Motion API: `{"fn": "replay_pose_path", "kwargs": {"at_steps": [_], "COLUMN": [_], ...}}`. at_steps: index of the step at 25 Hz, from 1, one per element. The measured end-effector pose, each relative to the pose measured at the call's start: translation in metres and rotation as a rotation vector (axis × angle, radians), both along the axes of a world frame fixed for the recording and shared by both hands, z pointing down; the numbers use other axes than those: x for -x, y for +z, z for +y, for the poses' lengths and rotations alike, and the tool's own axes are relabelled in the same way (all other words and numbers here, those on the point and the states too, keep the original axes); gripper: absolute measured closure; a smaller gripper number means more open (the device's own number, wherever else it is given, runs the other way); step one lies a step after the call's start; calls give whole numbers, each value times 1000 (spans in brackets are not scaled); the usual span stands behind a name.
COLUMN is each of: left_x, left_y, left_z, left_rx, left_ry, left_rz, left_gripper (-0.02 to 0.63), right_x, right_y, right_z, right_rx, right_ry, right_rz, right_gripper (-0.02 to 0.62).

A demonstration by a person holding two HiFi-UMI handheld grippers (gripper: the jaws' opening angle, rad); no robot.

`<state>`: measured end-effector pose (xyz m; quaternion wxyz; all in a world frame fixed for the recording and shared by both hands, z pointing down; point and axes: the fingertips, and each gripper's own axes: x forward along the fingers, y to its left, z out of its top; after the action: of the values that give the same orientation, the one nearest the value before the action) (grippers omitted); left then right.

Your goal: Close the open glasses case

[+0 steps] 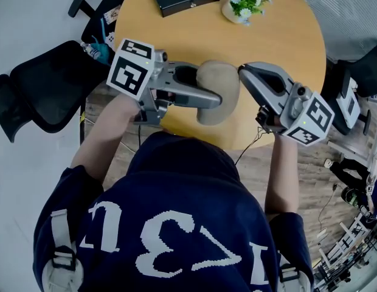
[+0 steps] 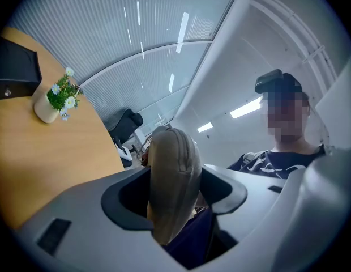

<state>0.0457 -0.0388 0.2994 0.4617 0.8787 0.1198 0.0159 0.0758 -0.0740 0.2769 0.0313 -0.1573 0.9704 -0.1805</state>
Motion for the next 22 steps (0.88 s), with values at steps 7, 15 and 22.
{"fn": "replay_pose_path", "kwargs": {"at_steps": [7, 15, 22], "left_x": [-8, -11, -4], "left_y": [18, 37, 26], "left_z": [18, 18, -6], "left_rx": [-60, -155, -235], "left_ry": [172, 146, -84], "left_rz": [-113, -170, -75], "left_gripper": [342, 344, 333], "right_x": [14, 20, 10], "right_y": [11, 24, 13], "right_z": [5, 1, -2], "right_rx": [22, 63, 85], "right_ry": [-223, -237, -165], "right_rz": [171, 206, 127], "right_gripper": [572, 572, 572]}}
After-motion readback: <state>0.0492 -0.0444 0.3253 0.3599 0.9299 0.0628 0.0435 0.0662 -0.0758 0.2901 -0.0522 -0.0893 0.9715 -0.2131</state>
